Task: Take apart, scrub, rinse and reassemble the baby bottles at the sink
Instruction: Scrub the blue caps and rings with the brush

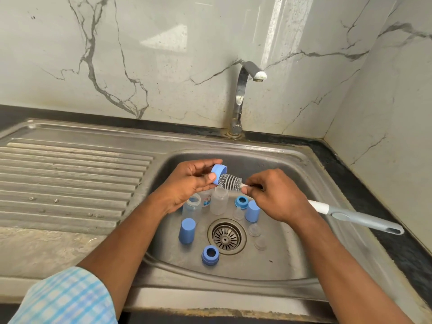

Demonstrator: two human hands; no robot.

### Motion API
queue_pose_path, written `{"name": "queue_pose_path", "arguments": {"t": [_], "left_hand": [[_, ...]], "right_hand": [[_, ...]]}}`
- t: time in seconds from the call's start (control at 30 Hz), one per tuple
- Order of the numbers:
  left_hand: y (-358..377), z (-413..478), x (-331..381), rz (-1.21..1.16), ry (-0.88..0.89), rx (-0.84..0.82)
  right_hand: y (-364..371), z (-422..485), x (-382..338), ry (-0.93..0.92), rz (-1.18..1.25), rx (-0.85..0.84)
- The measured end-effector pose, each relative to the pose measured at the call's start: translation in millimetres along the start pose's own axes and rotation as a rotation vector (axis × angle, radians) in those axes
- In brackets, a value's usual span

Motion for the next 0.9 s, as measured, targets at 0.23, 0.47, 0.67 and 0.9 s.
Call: {"name": "queue_pose_path", "arguments": {"t": [0.23, 0.47, 0.67, 0.9], "left_hand": [[2.9, 1.3, 2.6, 0.086, 0.064, 0.032], [4.6, -0.6, -4.3, -0.01, 0.008, 0.023], [4.2, -1.6, -0.4, -0.087, 0.032, 0.05], [10.1, -1.2, -1.1, -0.208, 0.003, -0.003]], "right_hand": [[-3.4, -3.2, 2.0, 0.043, -0.035, 0.163], [-4.6, -5.7, 2.6, 0.007, -0.027, 0.158], [-0.9, -5.6, 0.5, 0.043, -0.01, 0.165], [-9.8, -7.5, 2.4, -0.008, 0.017, 0.243]]}}
Point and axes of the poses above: each hand's wrist, its own z-axis towards the middle knuckle, its own y-axis out of the palm, x = y × z, the point moved 4 cm from there along z, towards the middle knuckle, and after that the axes turned 3 degrees about z, right-handed, at the moved point
